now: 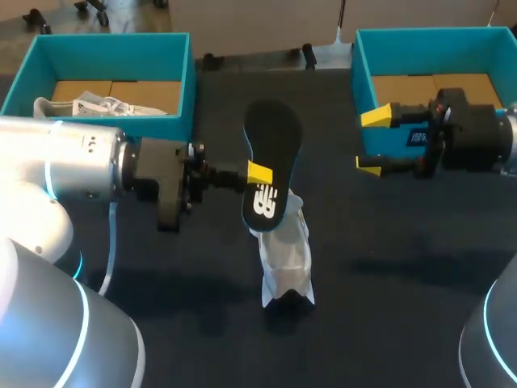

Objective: Take the shoe out of the shoebox, open the shoe tongue, remove and reinsert the insole, then place the shoe into the shoebox

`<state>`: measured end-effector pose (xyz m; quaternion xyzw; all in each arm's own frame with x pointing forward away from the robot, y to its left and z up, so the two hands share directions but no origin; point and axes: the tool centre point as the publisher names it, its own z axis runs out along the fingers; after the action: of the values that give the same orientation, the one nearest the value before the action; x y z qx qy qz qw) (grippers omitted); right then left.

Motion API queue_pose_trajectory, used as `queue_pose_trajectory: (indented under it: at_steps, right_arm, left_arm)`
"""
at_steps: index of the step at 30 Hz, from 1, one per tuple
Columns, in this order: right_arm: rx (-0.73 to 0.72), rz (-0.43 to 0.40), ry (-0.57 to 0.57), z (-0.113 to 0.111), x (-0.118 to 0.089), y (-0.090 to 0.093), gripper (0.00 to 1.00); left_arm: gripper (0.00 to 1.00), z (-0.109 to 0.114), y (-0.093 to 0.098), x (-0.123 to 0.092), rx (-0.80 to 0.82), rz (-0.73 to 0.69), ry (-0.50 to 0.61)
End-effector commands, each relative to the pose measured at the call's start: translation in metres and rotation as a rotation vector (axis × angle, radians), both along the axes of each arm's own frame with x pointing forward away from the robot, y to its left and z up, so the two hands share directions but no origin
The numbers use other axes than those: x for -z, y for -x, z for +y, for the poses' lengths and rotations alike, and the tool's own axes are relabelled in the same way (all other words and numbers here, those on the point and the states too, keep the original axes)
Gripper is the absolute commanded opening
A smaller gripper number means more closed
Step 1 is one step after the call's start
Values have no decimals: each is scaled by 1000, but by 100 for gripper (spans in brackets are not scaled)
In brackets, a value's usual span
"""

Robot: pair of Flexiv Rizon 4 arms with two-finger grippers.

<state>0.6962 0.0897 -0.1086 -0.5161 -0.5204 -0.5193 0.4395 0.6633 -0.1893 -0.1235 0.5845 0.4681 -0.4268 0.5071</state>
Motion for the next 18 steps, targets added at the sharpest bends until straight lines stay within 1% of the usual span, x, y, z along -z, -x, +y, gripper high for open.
queue_pose_trajectory:
  at_steps: [1,6,13,14,15,16,17,18]
  right_arm:
    - [-20,7,-6,19,6,-10,100]
    - [-42,36,-2,31,11,-9,100]
    - [-71,49,9,45,12,-9,100]
    - [-80,54,13,46,12,-10,96]
    - [-83,57,14,47,12,-10,56]
    - [-84,59,15,47,12,-10,48]
    - [-84,59,15,48,13,-10,44]
    - [-84,59,14,48,13,-11,43]
  left_arm:
    - [0,-11,3,9,-31,-40,21]
    - [0,-23,3,7,-41,-64,49]
    - [0,-37,2,6,-46,-44,81]
    - [0,-40,2,6,-44,-51,78]
    - [0,-42,1,7,-41,-53,75]
    - [0,-44,1,7,-40,-52,75]
    - [0,-46,0,8,-41,-51,76]
    - [0,-48,0,8,-34,-59,75]
